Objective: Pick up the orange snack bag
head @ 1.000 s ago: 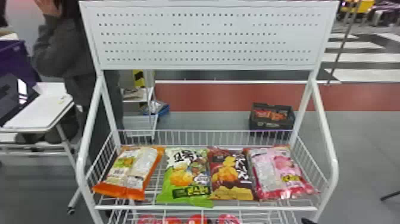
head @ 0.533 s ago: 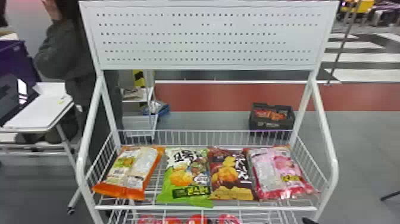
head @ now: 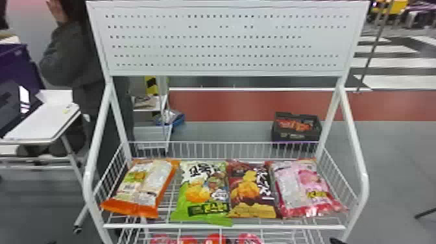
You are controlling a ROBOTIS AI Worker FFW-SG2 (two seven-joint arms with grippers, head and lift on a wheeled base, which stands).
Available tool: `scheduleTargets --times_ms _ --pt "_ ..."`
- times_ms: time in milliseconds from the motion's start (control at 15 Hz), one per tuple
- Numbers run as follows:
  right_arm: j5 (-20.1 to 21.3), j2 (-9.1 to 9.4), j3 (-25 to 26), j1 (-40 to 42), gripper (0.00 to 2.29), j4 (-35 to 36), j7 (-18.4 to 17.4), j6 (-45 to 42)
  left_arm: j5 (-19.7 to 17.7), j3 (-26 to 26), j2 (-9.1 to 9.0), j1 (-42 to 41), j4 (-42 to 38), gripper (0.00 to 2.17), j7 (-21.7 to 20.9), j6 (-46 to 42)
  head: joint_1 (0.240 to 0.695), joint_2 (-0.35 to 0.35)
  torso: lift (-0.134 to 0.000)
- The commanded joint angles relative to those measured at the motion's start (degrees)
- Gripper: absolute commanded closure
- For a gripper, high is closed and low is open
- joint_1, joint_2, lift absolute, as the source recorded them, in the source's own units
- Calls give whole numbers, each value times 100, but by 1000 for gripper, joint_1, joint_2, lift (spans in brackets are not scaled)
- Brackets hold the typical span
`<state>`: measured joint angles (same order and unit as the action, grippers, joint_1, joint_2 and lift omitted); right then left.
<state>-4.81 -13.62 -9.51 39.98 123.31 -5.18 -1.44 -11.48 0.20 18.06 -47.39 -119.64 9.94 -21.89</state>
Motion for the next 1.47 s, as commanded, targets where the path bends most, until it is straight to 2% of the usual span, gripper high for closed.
scheduleTargets --times_ms 0,200,533,1067,1267,1400 --pt "7 9 -7 1 144 0 0 -18 -3 -38 22 204 -7 151 -10 269 499 0 0" --pt "16 26 -7 1 144 0 0 0 -12 -196 83 661 2 151 -10 867 499 0 0" --pt "24 70 -16 -16 144 -35 0 0 6 -539 75 1627 222 151 61 1869 499 0 0" --pt "24 70 -16 -34 144 -44 0 -18 -38 -1013 4 2954 1092 151 201 2642 499 0 0" --pt "42 79 -25 -34 144 -44 0 -18 -179 -1136 -4 3482 1558 151 210 2906 499 0 0" --pt "42 79 -25 -25 144 -44 0 -18 -197 -1224 -84 3877 1909 151 210 3117 499 0 0"
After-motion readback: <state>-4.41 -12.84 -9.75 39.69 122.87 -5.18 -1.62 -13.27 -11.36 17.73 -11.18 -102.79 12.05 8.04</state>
